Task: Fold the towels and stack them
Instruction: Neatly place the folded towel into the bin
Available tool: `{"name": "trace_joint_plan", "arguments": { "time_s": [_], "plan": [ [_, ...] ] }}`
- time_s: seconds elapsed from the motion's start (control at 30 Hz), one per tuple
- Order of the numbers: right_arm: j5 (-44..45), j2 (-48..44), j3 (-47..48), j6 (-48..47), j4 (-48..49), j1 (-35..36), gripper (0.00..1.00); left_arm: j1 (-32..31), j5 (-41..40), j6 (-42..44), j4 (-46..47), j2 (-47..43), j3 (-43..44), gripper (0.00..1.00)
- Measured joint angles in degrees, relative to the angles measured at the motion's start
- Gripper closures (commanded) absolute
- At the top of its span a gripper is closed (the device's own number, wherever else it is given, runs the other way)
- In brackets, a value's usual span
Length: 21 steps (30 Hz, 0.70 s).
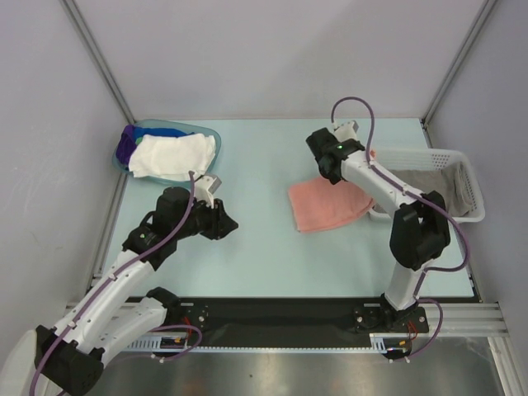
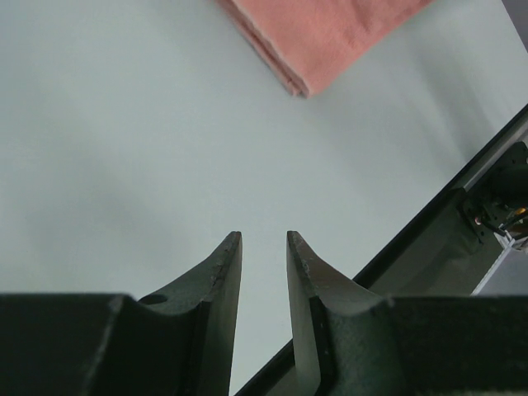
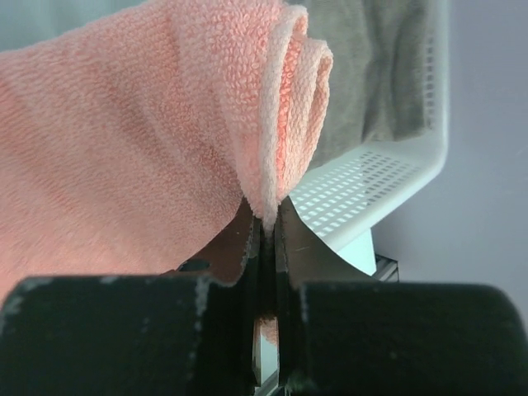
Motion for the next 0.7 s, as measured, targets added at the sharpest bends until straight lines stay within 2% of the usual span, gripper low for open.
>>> {"name": "trace_joint_plan", "arguments": {
  "time_s": [0.27, 0.7],
  "plan": [
    [-1.05, -7.28, 0.81, -7.30, 2.36, -8.09, 1.00, 0.00, 1.49, 0.04, 0.02, -0.74, -0.44, 0.66],
    [-10.43, -15.32, -8.13, -18.47, 19.06, -27.85, 1.00, 0.00, 2.12, 0.04, 0.00, 0.13, -0.72, 0.67]
  ]
}}
